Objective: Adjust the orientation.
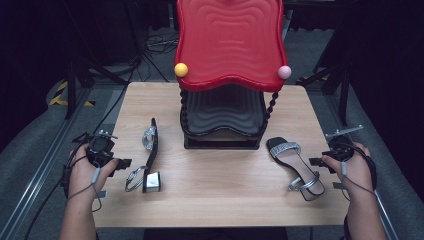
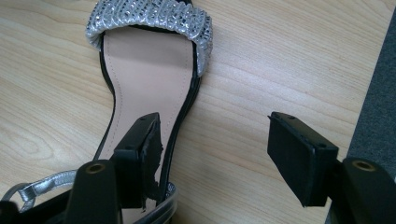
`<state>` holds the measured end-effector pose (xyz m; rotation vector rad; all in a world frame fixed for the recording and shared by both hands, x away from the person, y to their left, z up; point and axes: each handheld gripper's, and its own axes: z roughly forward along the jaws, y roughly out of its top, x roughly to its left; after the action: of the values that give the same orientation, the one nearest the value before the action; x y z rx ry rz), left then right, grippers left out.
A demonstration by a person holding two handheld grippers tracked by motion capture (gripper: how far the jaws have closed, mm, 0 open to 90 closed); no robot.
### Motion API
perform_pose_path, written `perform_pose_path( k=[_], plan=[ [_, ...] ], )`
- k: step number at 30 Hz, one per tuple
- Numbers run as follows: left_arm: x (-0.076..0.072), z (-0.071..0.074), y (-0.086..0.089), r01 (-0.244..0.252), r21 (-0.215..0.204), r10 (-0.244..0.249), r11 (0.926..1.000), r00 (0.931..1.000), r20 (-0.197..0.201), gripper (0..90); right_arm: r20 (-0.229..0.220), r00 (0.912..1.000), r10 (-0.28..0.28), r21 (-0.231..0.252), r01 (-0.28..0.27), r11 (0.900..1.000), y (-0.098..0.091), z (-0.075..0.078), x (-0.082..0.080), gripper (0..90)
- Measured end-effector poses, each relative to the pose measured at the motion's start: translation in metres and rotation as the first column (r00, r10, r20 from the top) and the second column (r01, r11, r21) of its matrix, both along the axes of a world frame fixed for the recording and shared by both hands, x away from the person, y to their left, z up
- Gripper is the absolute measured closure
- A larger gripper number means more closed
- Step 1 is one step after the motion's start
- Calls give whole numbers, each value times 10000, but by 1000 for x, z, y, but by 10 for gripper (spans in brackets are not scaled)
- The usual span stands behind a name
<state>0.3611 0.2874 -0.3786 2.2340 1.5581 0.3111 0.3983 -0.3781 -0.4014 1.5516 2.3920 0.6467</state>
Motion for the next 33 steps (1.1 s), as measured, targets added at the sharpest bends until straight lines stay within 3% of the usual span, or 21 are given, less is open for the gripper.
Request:
perform_pose_path(
  k=[6,14,18,22,27,33],
  plan=[
    [-8,12,-11,321,91,-322,9994,9994,84,287,57,9999,-119,127,118,9998,-5,2,-1,353],
    [-14,16,-23,867,68,-865,9962,9959,-249,288,60,9999,-124,214,123,9997,-5,2,0,345],
    [-16,15,-33,1441,169,-1421,9894,9859,-889,284,-8,10000,-96,208,97,9997,-3,0,1,340],
    [-17,14,-35,1667,28,-1661,9860,9833,-746,285,-22,10000,-23,179,23,9998,-1,0,2,340],
    [-20,9,-35,1845,155,-1814,9827,9762,-1186,286,2,10000,91,260,-91,9996,3,1,5,336],
    [-18,-11,-34,2016,184,-1933,9793,9582,-2110,285,-18,9997,227,291,-226,9993,7,0,10,331]
  ],
)
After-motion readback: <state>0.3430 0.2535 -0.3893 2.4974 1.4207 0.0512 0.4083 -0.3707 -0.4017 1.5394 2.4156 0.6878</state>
